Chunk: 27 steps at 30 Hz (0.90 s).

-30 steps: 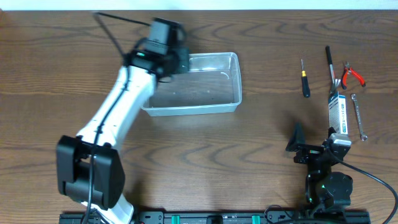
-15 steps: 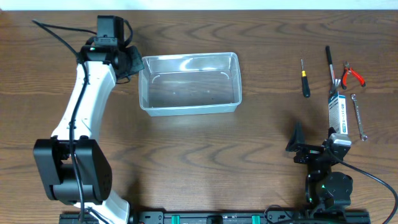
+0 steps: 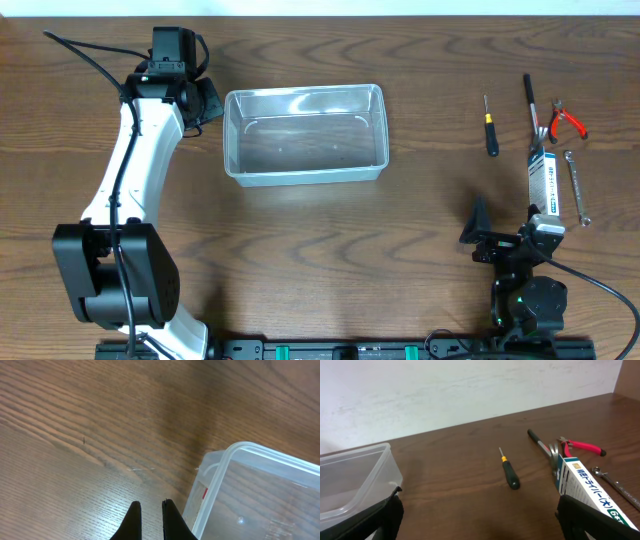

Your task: Pack container

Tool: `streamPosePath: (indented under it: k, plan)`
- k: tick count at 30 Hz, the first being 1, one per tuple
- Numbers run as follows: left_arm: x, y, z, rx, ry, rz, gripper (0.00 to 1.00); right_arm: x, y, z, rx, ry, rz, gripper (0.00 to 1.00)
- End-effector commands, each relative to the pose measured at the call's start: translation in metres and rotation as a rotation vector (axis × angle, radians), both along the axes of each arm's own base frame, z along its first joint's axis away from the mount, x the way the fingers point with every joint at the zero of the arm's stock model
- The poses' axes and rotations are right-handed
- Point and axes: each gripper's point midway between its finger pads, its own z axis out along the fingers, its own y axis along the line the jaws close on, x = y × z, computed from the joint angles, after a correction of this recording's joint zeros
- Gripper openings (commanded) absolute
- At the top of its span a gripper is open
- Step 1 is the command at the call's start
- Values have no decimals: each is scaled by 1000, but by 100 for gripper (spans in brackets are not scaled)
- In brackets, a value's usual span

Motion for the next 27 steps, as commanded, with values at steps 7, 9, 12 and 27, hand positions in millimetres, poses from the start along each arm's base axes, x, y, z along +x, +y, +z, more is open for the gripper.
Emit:
streamPosePath:
  k: [7,9,12,27]
  plan:
    - [-7,4,-28,18,90,8,6,0,-1,-1,-6,-2,-3,99]
    - [-8,2,-33,9,105,-1,6,0,-1,-1,-6,-2,-3,99]
    - [-10,2,-37,9,122,0,6,0,-1,-1,-6,-2,-3,99]
    - [-18,-19,-41,-105,159,-48,6,0,-1,-1,-6,-2,-3,99]
